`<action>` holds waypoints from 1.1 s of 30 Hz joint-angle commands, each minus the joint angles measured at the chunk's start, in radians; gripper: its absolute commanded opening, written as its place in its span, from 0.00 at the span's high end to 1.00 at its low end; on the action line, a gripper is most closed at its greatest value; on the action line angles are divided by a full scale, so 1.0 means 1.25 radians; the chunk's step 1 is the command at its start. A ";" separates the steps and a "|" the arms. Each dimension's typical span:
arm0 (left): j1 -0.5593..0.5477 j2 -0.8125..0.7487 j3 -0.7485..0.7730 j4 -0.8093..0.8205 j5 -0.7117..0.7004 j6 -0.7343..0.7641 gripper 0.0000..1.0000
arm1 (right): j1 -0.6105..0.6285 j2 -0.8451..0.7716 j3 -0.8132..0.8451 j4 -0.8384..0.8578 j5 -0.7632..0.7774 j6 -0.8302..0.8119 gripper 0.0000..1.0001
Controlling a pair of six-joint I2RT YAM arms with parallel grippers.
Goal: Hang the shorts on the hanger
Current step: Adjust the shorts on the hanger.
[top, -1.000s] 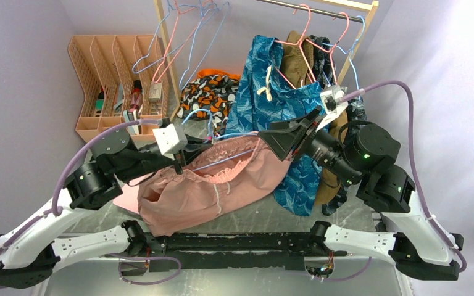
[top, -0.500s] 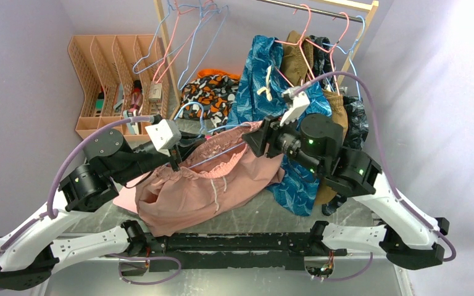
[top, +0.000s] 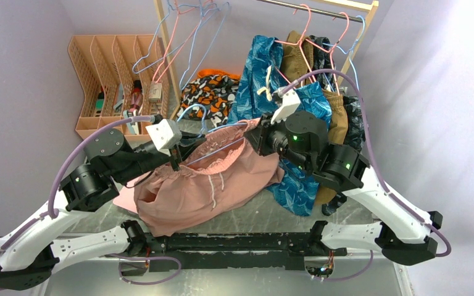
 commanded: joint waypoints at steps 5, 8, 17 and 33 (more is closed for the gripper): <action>0.001 -0.003 0.021 0.050 0.011 0.001 0.93 | 0.001 0.016 0.032 -0.004 0.006 -0.003 1.00; 0.000 -0.004 0.019 0.050 0.004 0.004 0.93 | 0.000 0.008 0.031 0.012 -0.011 -0.008 1.00; 0.001 0.008 0.007 0.068 -0.001 0.001 0.93 | 0.000 0.001 0.037 0.102 -0.178 -0.029 1.00; 0.001 -0.026 0.226 -0.020 0.080 0.081 0.93 | 0.000 -0.042 0.247 -0.005 -0.493 -0.194 0.38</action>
